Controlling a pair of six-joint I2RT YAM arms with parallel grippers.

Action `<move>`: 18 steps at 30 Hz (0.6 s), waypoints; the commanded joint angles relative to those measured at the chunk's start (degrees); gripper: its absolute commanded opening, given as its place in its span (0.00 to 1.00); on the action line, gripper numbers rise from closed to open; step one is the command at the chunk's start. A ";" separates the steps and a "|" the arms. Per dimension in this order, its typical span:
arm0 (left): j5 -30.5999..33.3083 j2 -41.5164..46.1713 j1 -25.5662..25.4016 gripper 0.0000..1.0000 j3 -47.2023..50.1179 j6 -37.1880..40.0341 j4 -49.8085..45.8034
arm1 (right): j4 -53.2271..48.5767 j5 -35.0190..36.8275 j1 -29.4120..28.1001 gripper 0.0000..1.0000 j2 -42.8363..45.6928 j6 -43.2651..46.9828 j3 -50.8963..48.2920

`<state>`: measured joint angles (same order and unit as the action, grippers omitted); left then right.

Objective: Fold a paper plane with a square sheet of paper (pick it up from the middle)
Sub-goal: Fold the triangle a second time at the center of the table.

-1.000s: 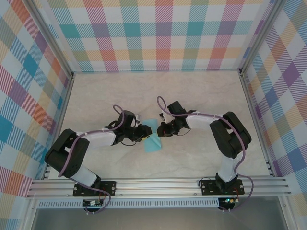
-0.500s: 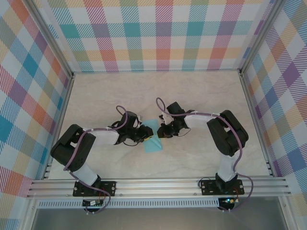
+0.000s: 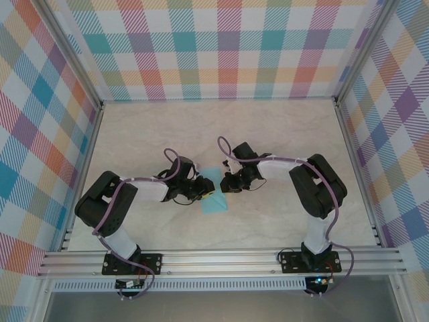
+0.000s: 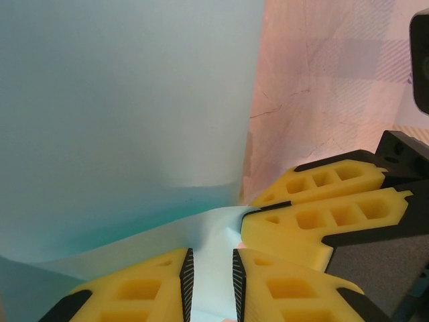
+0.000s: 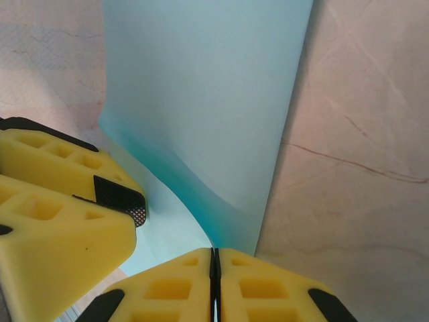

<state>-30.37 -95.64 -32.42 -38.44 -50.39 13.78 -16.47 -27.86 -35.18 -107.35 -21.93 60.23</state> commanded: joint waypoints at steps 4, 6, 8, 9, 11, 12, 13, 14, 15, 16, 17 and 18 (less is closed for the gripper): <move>0.06 -0.78 -1.14 0.26 -1.07 -0.45 0.42 | -0.95 -0.02 0.18 0.11 -1.67 0.94 1.82; 0.39 -0.78 -1.10 0.26 -1.04 -0.33 0.07 | -0.87 -0.16 0.17 0.12 -1.88 0.88 1.91; 0.78 -0.74 -1.13 0.25 -1.03 -0.40 -0.44 | -0.93 -0.27 0.11 0.12 -1.99 0.91 2.00; 0.94 -0.73 -1.15 0.25 -1.03 -0.34 -0.64 | -0.88 -0.31 0.06 0.12 -2.11 0.88 2.01; 1.12 -0.78 -1.11 0.24 -0.98 -0.38 -0.93 | -0.81 -0.39 0.11 0.12 -2.14 0.93 2.00; 1.21 -0.75 -1.11 0.23 -1.03 -0.36 -1.10 | -0.68 -0.47 0.11 0.12 -2.16 0.93 2.00; 1.34 -0.85 -1.14 0.23 -1.02 -0.35 -1.25 | -0.61 -0.59 0.11 0.12 -2.16 0.93 2.09; 1.47 -0.87 -1.15 0.22 -1.03 -0.38 -1.50 | -0.58 -0.71 0.05 0.12 -2.22 0.93 2.09; 1.62 -0.79 -1.15 0.22 -1.03 -0.33 -1.64 | -0.51 -0.84 0.11 0.12 -2.25 0.93 2.17; 1.71 -0.79 -1.15 0.22 -0.96 -0.33 -1.80 | -0.38 -1.09 0.11 0.12 -2.33 0.99 2.18; 1.87 -0.70 -1.15 0.21 -0.89 -0.33 -1.99 | -0.29 -1.34 0.11 0.11 -2.34 1.06 2.18; 2.04 -0.64 -1.14 0.21 -0.94 -0.31 -2.22 | -0.15 -1.41 0.11 0.11 -2.42 1.08 2.18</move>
<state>-29.43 -95.79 -32.51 -38.44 -50.39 13.45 -16.73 -27.73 -35.18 -108.73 -21.91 61.14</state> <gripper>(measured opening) 0.216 0.111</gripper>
